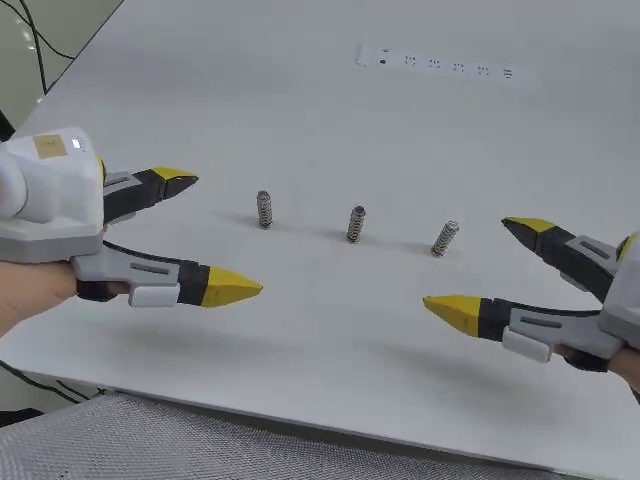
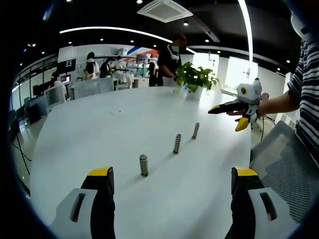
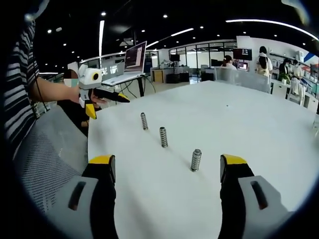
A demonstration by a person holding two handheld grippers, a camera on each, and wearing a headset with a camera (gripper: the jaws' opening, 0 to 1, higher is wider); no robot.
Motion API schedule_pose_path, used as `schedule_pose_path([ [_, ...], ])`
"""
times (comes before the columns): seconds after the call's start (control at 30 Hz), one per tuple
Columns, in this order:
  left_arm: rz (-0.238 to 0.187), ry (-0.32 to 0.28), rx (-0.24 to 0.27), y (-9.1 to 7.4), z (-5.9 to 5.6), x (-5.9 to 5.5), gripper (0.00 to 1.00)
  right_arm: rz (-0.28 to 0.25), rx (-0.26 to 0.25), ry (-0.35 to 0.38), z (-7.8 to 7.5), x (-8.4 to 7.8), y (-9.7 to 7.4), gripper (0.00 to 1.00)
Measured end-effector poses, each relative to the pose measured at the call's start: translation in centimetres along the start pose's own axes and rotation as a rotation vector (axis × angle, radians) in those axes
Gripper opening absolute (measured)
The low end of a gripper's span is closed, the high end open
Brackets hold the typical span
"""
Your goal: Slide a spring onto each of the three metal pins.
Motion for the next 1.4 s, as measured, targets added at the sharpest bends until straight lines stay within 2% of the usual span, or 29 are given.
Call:
schedule_pose_path([
  [0.23, -0.001, -0.005, 0.003, -0.4, -0.1, 0.1, 0.97, 0.025, -0.062, 0.037, -2.1, -1.3, -2.0, 0.94],
  [0.33, -0.007, -0.006, 0.006, -0.6, -0.1, 0.2, 0.97, 0.029, -0.075, 0.05, -2.3, -1.7, -2.5, 0.97],
  [0.53, -0.014, -0.019, 0.016, -0.8, -0.2, -0.1, 0.97, 0.026, -0.082, 0.063, -1.5, -1.7, -2.4, 0.98],
  [0.77, -0.029, -0.031, 0.017, -0.7, -0.5, -0.1, 0.97, 0.04, -0.05, 0.032, -0.3, -1.6, -1.3, 0.98],
  [1.17, -0.015, -0.037, 0.02, -1.0, -0.5, -0.7, 0.97, 0.056, -0.064, 0.034, -1.0, -1.8, -1.4, 0.96],
  [1.4, -0.018, -0.032, 0.014, -0.6, -0.6, -0.2, 0.97, 0.048, -0.061, 0.033, -0.8, -1.6, -1.2, 0.96],
])
Point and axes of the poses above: the centre of the closed fingertips' face, and the gripper's own axes: y roughly forward along the fingers, z roughly to its left, x roughly out of its top, the point moved 4 cm from there along -y, roughly backward along the fingers, and after that the axes turned 9 degrees about -x, right-handed, at the moved point
